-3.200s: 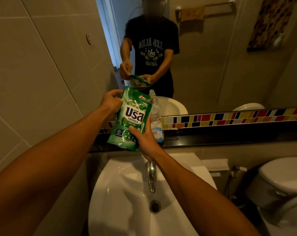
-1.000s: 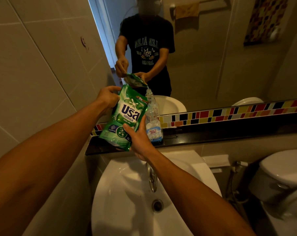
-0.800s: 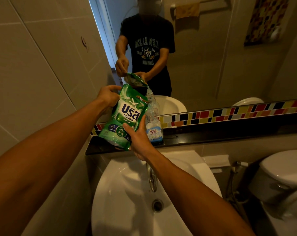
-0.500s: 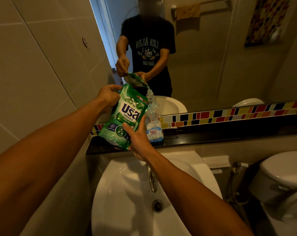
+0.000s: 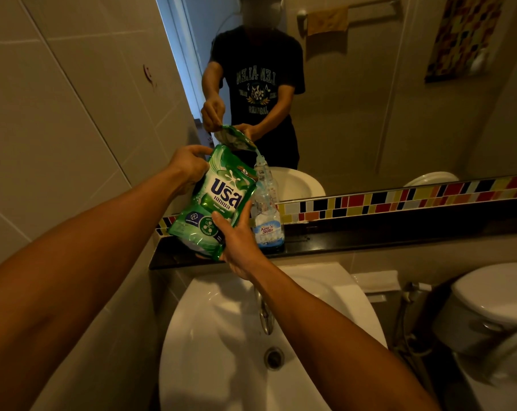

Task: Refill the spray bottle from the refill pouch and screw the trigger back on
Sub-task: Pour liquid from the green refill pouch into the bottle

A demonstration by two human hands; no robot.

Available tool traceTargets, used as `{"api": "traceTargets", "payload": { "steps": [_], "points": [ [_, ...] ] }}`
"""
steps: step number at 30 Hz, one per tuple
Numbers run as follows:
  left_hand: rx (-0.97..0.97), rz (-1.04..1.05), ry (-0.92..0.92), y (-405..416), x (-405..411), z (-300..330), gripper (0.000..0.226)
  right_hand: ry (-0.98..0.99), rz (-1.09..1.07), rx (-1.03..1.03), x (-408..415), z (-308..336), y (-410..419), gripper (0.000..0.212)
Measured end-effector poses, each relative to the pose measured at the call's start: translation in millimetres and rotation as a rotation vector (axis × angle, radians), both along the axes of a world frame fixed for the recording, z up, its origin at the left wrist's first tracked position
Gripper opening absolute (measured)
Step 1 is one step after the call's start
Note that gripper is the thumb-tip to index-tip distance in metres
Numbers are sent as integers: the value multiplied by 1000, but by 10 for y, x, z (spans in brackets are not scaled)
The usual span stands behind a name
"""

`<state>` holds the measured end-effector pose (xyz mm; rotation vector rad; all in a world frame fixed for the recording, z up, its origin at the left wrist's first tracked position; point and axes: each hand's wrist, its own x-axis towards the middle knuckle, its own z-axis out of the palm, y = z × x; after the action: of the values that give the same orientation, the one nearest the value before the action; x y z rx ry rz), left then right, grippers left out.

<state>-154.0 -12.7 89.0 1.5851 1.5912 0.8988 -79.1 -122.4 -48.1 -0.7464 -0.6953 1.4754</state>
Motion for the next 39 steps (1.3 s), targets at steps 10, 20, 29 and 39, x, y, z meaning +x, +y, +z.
{"api": "traceTargets", "payload": {
  "steps": [10, 20, 29, 39],
  "points": [
    [-4, -19, 22, -16, 8, 56, 44, 33, -2, -2, -25, 29, -6, 89],
    [11, -24, 27, -7, 23, 86, 45, 51, 31, -14, -37, 41, -8, 93],
    [26, -22, 45, -24, 45, 95, 45, 65, 19, -7, -30, 56, -9, 92],
    [16, -30, 61, 24, 43, 104, 43, 67, 19, -16, -42, 47, 11, 91]
  ]
}}
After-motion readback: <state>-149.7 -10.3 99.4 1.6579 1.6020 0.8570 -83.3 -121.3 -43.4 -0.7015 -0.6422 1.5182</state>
